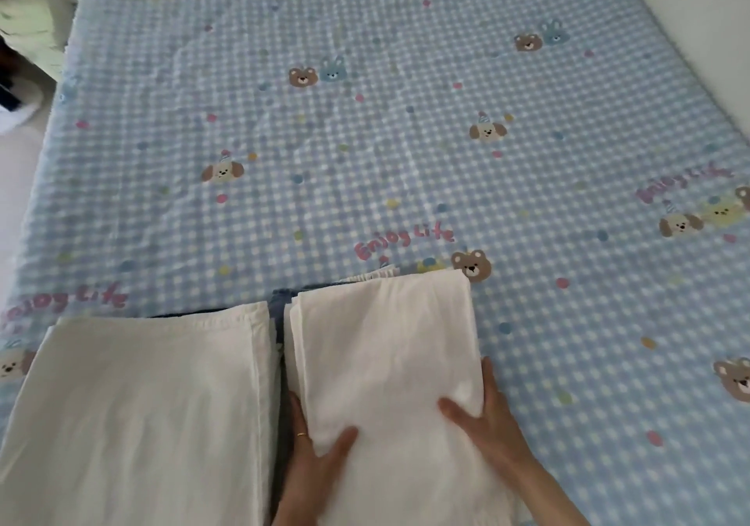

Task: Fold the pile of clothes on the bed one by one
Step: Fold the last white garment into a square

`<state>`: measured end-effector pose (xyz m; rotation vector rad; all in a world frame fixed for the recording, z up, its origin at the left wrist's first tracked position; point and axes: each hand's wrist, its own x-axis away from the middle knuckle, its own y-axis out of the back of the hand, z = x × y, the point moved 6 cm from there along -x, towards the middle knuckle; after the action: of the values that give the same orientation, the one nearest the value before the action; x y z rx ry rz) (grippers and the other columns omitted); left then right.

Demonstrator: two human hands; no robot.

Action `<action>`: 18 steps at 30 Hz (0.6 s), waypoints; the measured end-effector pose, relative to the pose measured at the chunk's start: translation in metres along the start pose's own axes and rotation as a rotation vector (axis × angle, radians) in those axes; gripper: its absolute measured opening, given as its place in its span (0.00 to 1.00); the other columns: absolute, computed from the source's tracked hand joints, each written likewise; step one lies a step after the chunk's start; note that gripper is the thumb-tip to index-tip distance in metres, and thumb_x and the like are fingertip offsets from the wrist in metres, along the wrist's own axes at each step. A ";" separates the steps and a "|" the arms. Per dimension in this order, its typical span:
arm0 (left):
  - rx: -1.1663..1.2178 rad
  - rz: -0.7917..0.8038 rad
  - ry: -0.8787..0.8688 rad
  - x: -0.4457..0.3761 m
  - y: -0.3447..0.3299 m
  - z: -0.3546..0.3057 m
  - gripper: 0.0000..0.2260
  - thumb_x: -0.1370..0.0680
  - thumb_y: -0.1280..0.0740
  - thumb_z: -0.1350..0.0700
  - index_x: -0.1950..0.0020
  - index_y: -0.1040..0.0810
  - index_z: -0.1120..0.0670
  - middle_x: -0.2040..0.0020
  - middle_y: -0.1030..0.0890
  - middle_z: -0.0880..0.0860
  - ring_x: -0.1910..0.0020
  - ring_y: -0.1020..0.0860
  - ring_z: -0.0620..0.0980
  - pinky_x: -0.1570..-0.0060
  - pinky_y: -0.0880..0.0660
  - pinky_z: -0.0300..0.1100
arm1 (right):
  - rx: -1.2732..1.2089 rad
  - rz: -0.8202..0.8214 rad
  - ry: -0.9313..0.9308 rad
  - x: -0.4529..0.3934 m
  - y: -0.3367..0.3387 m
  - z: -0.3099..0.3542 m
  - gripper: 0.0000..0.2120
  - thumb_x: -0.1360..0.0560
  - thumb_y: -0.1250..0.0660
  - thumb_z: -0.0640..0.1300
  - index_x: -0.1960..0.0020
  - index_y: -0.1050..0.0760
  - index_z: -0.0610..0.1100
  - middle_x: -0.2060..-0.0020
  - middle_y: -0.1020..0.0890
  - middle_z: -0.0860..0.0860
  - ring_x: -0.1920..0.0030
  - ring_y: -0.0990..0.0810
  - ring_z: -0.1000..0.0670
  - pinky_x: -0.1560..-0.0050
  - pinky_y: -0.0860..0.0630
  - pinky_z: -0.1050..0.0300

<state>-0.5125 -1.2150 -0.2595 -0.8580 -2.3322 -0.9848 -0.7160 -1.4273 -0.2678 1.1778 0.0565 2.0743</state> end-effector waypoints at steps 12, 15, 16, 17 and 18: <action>0.348 0.007 0.146 0.001 -0.006 0.002 0.40 0.41 0.21 0.53 0.31 0.31 0.55 0.47 0.17 0.54 0.52 0.17 0.51 0.55 0.21 0.44 | -0.150 0.182 0.076 -0.030 0.010 0.005 0.44 0.38 0.24 0.61 0.28 0.42 0.62 0.42 0.22 0.59 0.43 0.21 0.55 0.38 0.26 0.52; 0.404 -0.011 0.144 0.024 -0.003 -0.021 0.37 0.43 0.19 0.55 0.36 0.27 0.55 0.52 0.15 0.55 0.55 0.16 0.54 0.60 0.21 0.44 | -0.198 0.179 0.135 -0.023 0.024 0.015 0.33 0.36 0.23 0.55 0.34 0.31 0.58 0.45 0.19 0.59 0.49 0.20 0.61 0.49 0.24 0.65; 0.426 -0.025 0.124 0.032 -0.003 -0.033 0.36 0.42 0.19 0.56 0.36 0.27 0.55 0.51 0.16 0.55 0.54 0.17 0.55 0.58 0.21 0.44 | -0.216 0.168 0.157 -0.019 0.033 0.021 0.30 0.36 0.23 0.54 0.37 0.29 0.57 0.47 0.17 0.59 0.51 0.19 0.63 0.54 0.25 0.71; 0.454 -0.040 0.095 0.041 -0.004 -0.047 0.35 0.42 0.21 0.57 0.37 0.28 0.53 0.50 0.16 0.55 0.53 0.17 0.55 0.58 0.21 0.44 | -0.236 0.152 0.173 -0.015 0.046 0.028 0.28 0.37 0.23 0.55 0.39 0.27 0.57 0.50 0.17 0.61 0.53 0.19 0.65 0.58 0.26 0.74; 0.475 -0.054 0.069 0.052 -0.006 -0.063 0.33 0.40 0.21 0.58 0.38 0.27 0.52 0.50 0.16 0.54 0.52 0.17 0.54 0.59 0.21 0.42 | -0.245 0.134 0.185 -0.009 0.060 0.035 0.28 0.38 0.23 0.56 0.40 0.26 0.57 0.52 0.17 0.63 0.54 0.19 0.65 0.60 0.27 0.75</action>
<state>-0.5423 -1.2466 -0.1905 -0.5614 -2.3910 -0.4341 -0.7210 -1.4876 -0.2316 0.8607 -0.1892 2.2295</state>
